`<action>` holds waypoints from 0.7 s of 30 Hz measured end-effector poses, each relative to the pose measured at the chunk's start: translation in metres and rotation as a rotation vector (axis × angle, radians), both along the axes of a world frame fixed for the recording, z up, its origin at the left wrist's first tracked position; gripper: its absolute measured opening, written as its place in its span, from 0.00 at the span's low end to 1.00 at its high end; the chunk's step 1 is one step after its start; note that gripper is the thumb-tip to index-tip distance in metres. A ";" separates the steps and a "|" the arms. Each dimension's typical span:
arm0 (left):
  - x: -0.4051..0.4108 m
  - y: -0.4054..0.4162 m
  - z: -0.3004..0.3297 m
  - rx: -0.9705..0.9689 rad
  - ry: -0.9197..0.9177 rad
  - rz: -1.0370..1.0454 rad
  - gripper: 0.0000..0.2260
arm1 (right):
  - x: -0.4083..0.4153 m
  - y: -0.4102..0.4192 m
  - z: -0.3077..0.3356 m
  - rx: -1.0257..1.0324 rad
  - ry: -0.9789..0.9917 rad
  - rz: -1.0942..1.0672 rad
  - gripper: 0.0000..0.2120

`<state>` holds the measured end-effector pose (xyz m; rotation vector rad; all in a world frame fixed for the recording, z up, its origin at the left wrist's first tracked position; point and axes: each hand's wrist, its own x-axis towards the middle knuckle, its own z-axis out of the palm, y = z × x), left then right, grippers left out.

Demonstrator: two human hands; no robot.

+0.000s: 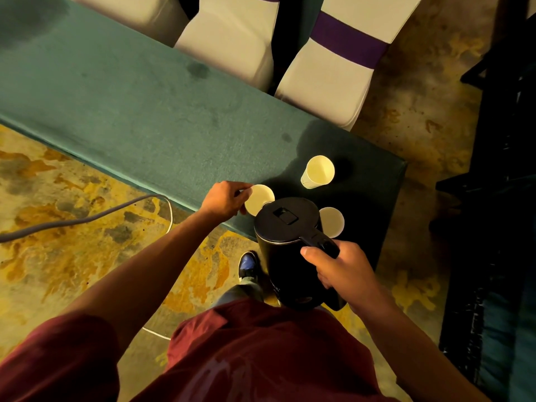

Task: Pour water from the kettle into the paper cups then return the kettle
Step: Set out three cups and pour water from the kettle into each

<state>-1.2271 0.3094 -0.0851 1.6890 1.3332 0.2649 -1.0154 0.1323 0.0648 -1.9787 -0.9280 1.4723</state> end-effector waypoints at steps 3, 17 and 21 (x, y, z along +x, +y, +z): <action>0.001 0.001 0.001 0.003 0.004 -0.002 0.13 | 0.000 0.000 0.000 -0.009 0.009 0.008 0.21; -0.001 0.002 -0.004 -0.029 -0.014 -0.003 0.13 | 0.001 0.002 -0.001 0.031 0.050 0.014 0.17; -0.001 0.002 -0.007 -0.037 -0.017 0.010 0.12 | 0.006 -0.002 -0.006 0.083 0.002 0.025 0.23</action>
